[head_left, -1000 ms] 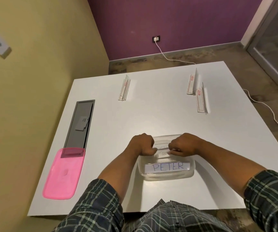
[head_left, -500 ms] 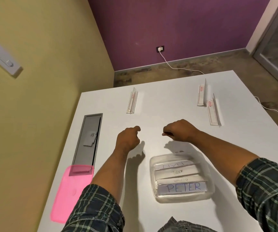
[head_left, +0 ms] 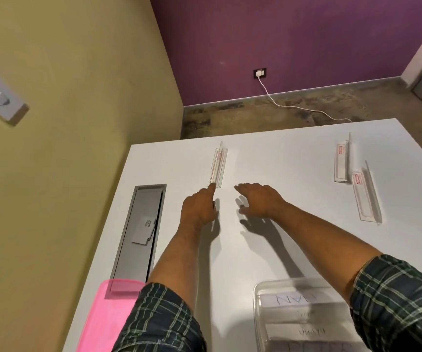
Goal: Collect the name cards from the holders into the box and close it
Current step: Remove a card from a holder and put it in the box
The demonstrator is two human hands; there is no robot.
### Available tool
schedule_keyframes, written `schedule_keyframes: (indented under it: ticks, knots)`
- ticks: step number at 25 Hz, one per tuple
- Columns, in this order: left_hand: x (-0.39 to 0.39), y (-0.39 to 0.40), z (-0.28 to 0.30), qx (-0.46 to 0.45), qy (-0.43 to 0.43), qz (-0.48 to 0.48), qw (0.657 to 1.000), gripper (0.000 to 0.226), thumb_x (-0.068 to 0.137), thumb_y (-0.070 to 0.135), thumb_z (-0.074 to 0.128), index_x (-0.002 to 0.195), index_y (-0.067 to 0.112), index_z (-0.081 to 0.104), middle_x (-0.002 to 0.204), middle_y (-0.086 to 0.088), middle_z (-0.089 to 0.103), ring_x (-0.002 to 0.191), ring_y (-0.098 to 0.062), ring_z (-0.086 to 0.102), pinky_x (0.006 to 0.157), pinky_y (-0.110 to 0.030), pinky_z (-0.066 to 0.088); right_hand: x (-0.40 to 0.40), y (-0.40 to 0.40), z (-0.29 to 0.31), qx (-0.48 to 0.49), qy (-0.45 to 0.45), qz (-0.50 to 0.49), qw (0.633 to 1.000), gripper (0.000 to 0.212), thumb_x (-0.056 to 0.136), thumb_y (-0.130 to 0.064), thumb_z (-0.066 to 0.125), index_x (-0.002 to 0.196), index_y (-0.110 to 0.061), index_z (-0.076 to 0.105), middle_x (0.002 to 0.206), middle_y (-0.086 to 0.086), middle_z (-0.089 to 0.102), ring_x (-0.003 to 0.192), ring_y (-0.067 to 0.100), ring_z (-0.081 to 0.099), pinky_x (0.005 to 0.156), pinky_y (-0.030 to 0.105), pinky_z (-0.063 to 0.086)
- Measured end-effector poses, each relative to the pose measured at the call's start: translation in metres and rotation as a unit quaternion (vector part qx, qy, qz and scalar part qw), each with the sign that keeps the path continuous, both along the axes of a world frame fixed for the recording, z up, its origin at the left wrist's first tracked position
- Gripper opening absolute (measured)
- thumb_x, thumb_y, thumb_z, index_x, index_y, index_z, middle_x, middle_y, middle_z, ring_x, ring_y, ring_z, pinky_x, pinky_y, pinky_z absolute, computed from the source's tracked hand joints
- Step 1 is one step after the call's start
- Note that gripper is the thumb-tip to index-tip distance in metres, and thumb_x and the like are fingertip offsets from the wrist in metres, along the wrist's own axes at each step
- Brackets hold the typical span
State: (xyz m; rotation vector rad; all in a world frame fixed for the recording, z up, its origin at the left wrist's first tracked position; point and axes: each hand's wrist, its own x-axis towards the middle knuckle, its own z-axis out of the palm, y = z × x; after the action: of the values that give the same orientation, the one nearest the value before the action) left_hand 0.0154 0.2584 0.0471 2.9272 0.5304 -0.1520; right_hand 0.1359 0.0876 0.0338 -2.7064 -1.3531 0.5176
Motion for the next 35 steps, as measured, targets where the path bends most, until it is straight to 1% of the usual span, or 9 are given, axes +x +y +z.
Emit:
schedule_keyframes:
  ticks: [6,9,13,16,18,23,27,30,35]
  knots:
    - [0.046,0.036,-0.029,-0.052,-0.024,0.044,0.997,0.061,0.091,0.029,0.053,0.148,0.021,0.034,0.118,-0.006,0.063,0.102,-0.031,0.064,0.078,-0.04,0.053,0.029,0.047,-0.028,0.018,0.015,0.016,1.0,0.076,0.083,-0.041,0.07,0.145,-0.016,0.035,0.145,0.004,0.048,0.122,0.03,0.053,0.092,0.043,0.049]
    - [0.061,0.043,-0.05,-0.145,-0.059,0.126,0.98,0.044,0.097,0.028,0.052,0.138,0.014,0.047,0.126,-0.008,0.063,0.114,-0.03,0.061,0.087,-0.036,0.049,0.037,0.063,-0.046,0.039,0.043,0.002,0.998,0.088,0.079,-0.041,0.074,0.149,-0.016,0.027,0.146,0.005,0.047,0.12,0.032,0.054,0.087,0.041,0.05]
    - [0.079,0.043,-0.077,-0.307,-0.133,0.235,0.912,0.025,0.101,0.024,0.05,0.115,0.012,0.067,0.108,-0.003,0.071,0.096,-0.022,0.063,0.078,-0.023,0.039,0.047,0.081,-0.071,0.039,0.08,-0.009,0.996,0.099,0.081,-0.043,0.072,0.157,-0.017,0.014,0.161,0.004,0.028,0.134,0.03,0.044,0.097,0.043,0.047]
    - [0.089,0.043,-0.093,-0.341,-0.149,0.251,0.893,0.023,0.098,0.022,0.051,0.095,0.012,0.071,0.089,0.001,0.073,0.085,-0.021,0.066,0.069,-0.025,0.047,0.052,0.087,-0.086,0.028,0.086,0.01,0.996,0.092,0.088,-0.041,0.064,0.159,-0.023,0.009,0.165,0.0,0.019,0.142,0.026,0.036,0.104,0.042,0.041]
    - [0.092,0.04,-0.098,-0.362,-0.153,0.274,0.878,0.021,0.096,0.021,0.055,0.095,0.012,0.073,0.088,0.001,0.074,0.083,-0.017,0.066,0.063,-0.016,0.044,0.05,0.089,-0.093,0.024,0.087,0.026,0.996,0.085,0.092,-0.036,0.058,0.158,-0.029,0.005,0.166,-0.003,0.015,0.144,0.024,0.033,0.107,0.041,0.041]
    - [0.093,0.037,-0.094,-0.379,-0.179,0.355,0.836,0.017,0.092,0.019,0.059,0.085,0.009,0.071,0.084,-0.002,0.072,0.075,-0.017,0.063,0.055,-0.018,0.042,0.048,0.084,-0.092,0.025,0.101,0.053,0.993,0.086,0.091,-0.028,0.053,0.158,-0.031,-0.001,0.166,-0.004,0.015,0.144,0.026,0.032,0.108,0.043,0.041]
    - [0.089,0.031,-0.076,-0.342,-0.18,0.394,0.834,0.008,0.087,0.012,0.056,0.089,0.01,0.064,0.086,0.0,0.068,0.077,-0.02,0.064,0.064,-0.025,0.05,0.035,0.074,-0.079,0.031,0.052,0.094,0.994,0.099,0.087,-0.028,0.065,0.159,-0.025,-0.002,0.166,-0.002,0.013,0.14,0.026,0.038,0.106,0.038,0.043]
    - [0.077,0.021,-0.057,-0.326,-0.201,0.398,0.833,0.007,0.084,0.012,0.056,0.09,0.012,0.058,0.084,-0.001,0.065,0.076,-0.023,0.064,0.066,-0.029,0.051,0.025,0.062,-0.067,0.076,-0.017,0.123,0.989,0.099,0.083,-0.026,0.071,0.159,-0.019,0.008,0.167,0.0,0.007,0.146,0.024,0.03,0.11,0.04,0.039]
    - [0.043,-0.004,-0.032,-0.316,-0.191,0.371,0.852,0.007,0.076,0.013,0.057,0.082,0.017,0.054,0.079,0.0,0.067,0.075,-0.024,0.065,0.068,-0.033,0.054,0.015,-0.008,-0.053,0.161,-0.102,-0.044,0.981,0.089,0.082,-0.017,0.067,0.158,-0.018,0.02,0.164,0.005,0.022,0.148,0.022,0.029,0.111,0.042,0.038]
